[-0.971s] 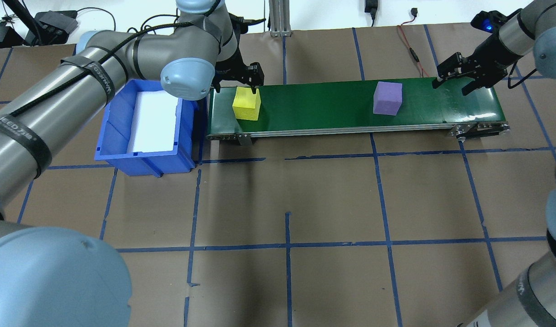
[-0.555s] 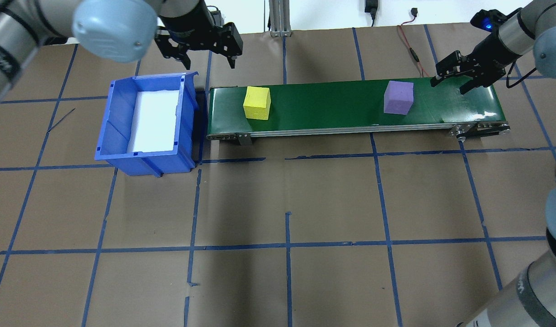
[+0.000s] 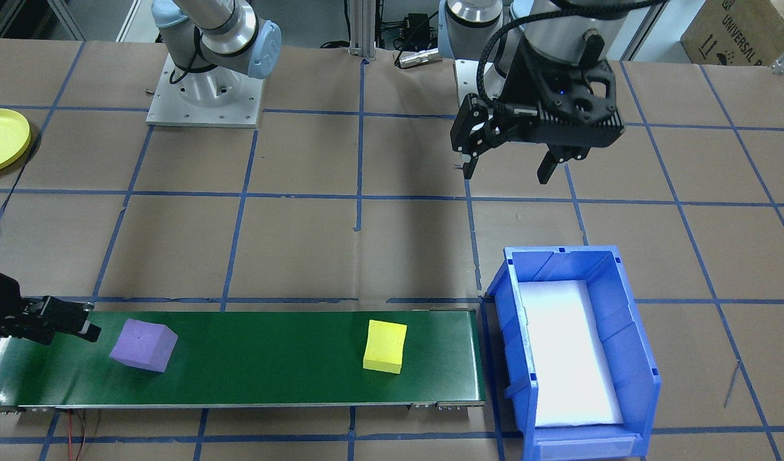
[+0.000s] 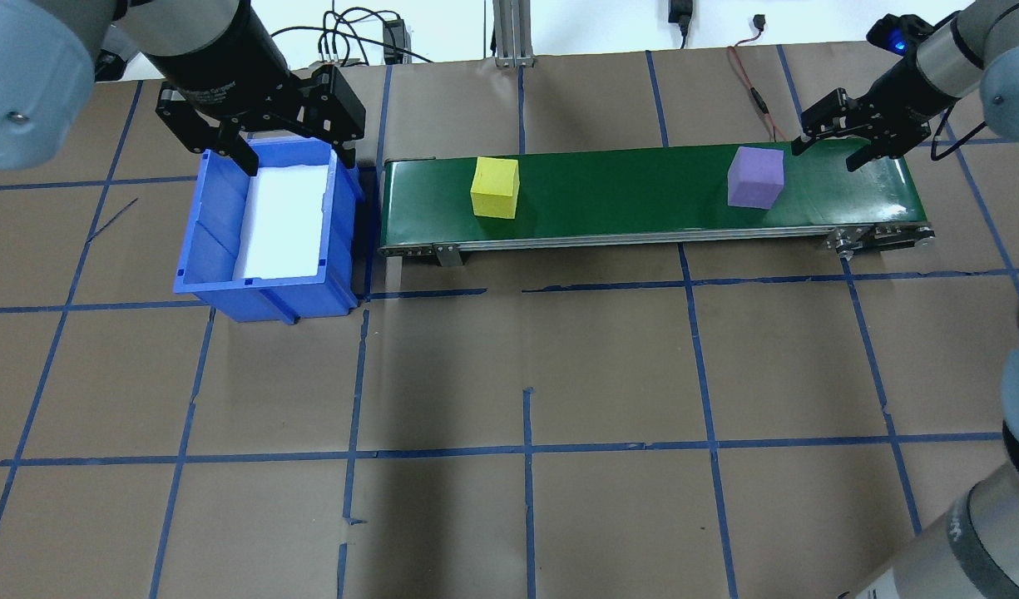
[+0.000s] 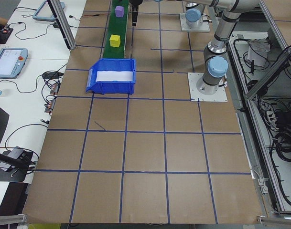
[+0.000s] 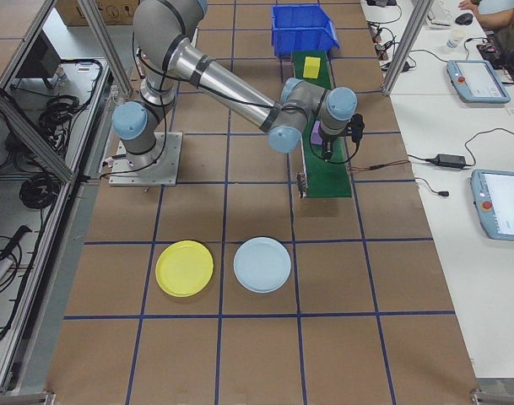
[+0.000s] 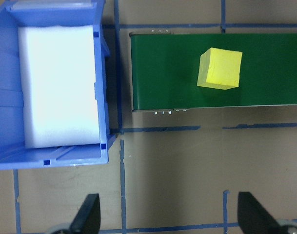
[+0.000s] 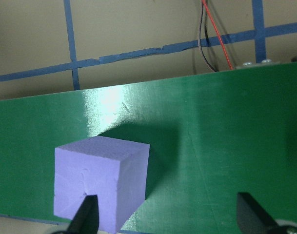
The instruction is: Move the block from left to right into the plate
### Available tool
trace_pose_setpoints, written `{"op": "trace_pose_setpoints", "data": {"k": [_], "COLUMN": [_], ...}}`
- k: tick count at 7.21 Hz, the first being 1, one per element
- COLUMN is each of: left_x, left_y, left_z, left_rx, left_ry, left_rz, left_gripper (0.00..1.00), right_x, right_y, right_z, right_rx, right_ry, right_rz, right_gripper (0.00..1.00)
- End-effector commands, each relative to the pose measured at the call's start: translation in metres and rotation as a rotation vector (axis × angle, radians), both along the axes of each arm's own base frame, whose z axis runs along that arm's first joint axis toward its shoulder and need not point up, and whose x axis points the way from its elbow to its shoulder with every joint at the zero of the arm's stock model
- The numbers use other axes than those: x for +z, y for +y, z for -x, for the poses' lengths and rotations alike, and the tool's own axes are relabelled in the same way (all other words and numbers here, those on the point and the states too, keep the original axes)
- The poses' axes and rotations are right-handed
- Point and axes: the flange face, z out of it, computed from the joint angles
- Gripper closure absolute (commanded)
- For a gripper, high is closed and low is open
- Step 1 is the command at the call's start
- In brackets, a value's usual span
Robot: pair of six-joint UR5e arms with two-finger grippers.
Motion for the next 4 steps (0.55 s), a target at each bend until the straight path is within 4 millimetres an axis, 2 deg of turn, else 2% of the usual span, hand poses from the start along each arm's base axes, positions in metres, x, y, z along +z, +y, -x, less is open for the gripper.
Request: {"op": "trace_pose_setpoints", "data": {"k": [1,4], "left_x": [-0.001,-0.002], "left_y": [0.01,0.004], "left_z": [-0.008,-0.023], "left_rx": [-0.007,-0.06], "left_ry": [-0.021,-0.036], "left_rz": [0.0,0.015], "left_gripper": [0.0,0.0], "right_x": [-0.006,-0.006], "right_y": [-0.002,-0.006], "right_z": [0.001,0.002], "right_rx": [-0.016,-0.077], "right_ry": [-0.003,-0.006], "right_rz": [-0.014,-0.002], "right_gripper": [0.0,0.0]}}
